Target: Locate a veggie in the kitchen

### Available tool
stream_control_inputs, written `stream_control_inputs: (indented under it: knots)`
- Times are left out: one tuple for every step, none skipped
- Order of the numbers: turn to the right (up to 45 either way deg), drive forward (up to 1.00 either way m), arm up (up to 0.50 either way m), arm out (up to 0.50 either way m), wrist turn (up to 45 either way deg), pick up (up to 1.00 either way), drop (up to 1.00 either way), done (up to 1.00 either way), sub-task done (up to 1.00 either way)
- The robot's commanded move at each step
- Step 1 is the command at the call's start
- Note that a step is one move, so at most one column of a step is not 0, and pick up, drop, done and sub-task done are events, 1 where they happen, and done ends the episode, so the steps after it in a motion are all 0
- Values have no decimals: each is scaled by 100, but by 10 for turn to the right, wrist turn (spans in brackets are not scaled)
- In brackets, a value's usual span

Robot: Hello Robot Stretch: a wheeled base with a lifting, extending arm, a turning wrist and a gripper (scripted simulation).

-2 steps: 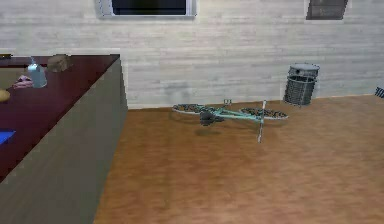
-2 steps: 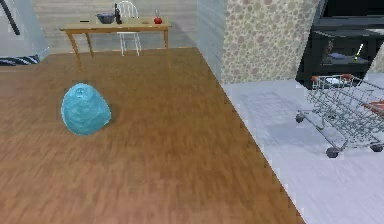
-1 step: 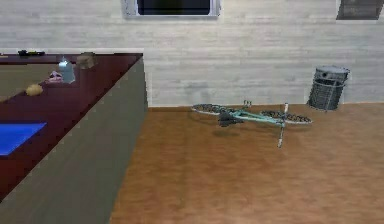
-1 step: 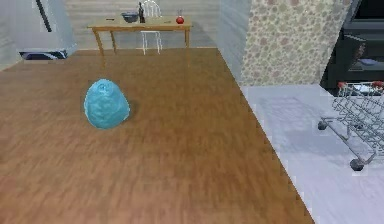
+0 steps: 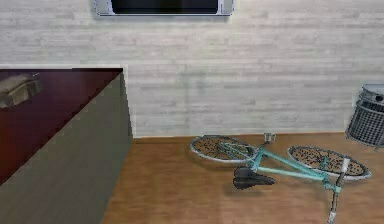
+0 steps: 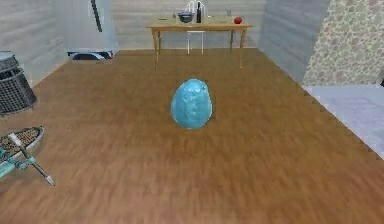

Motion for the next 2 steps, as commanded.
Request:
stream_control_inputs:
  knots:
    - [-60, 0, 0, 0, 0, 0, 0, 0, 0]
    - [0, 25, 0, 0, 0, 0, 0, 0, 0]
